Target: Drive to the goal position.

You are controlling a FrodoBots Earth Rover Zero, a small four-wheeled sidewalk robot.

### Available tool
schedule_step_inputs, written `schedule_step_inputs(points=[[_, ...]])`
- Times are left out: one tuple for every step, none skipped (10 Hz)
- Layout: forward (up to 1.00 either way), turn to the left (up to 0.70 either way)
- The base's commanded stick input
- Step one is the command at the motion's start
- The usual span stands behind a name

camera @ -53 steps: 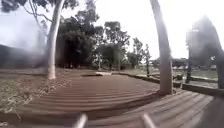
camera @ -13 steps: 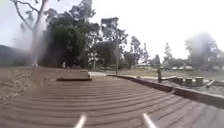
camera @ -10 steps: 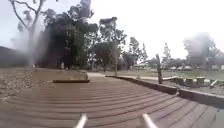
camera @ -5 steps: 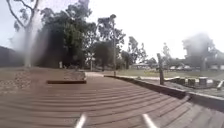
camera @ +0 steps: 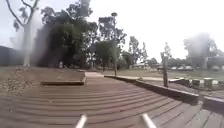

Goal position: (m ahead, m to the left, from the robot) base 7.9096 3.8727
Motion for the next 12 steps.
schedule_step_inputs(points=[[0.70, 0.00], [0.70, 0.00], [0.70, 0.00], [0.70, 0.00], [0.70, 0.00], [0.70, 0.00], [0.70, 0.00], [0.70, 0.00], [0.70, 0.00], [0.70, 0.00], [0.70, 0.00], [0.70, 0.00]])
